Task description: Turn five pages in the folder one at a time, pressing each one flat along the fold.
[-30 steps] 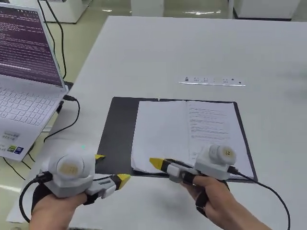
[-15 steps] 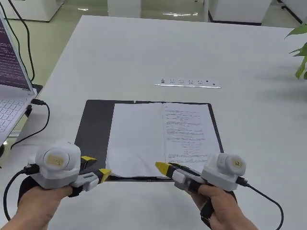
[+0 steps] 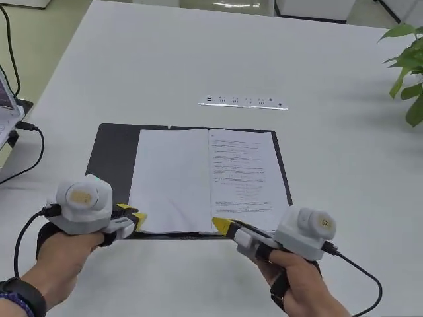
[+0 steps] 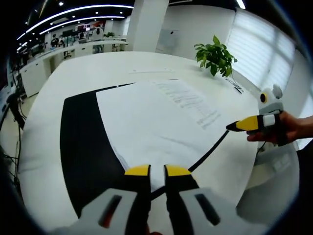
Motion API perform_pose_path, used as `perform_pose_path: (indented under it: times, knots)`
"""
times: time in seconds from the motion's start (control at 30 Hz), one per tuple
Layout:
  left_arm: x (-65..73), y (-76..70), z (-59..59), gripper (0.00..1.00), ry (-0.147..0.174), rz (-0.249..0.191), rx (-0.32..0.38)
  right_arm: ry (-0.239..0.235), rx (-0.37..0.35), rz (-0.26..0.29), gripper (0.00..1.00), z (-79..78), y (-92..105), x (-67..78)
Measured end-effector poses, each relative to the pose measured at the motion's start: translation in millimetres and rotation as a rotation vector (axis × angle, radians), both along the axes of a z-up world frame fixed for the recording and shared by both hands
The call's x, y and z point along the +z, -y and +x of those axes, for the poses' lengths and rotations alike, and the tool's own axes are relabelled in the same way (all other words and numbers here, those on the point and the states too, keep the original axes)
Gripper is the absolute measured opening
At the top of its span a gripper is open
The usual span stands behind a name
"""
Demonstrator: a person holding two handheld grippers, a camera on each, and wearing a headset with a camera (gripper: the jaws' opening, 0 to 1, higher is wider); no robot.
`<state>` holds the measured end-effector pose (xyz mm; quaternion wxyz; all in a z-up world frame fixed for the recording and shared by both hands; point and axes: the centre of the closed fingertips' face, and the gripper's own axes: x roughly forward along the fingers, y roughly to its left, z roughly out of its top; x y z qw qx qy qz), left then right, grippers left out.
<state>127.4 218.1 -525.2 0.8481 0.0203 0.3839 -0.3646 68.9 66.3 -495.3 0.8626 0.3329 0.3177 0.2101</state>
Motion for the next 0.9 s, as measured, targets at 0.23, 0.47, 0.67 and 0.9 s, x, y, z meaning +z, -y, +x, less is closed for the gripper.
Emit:
perform_pose_path:
  times: [0.23,0.47,0.67,0.9]
  knots:
    - [-18.1,-1.3,3.7,0.00,-0.021,0.014,0.027,-0.014,-0.018,-0.004,0.25,-4.0,7.8,-2.4]
    - [-32.9,-5.4,-5.3,0.00,-0.021,0.117,-0.006,-0.037,-0.022,-0.001,0.25,-7.1,10.6,-10.6]
    - [-28.9,-5.3,-9.3,0.00,-0.030,0.116,0.018,-0.044,-0.013,0.001,0.23,-4.3,7.3,-13.0]
    - [-26.4,-5.0,-11.6,0.00,-0.010,0.119,0.015,-0.034,0.013,0.003,0.20,8.2,-1.3,-14.3]
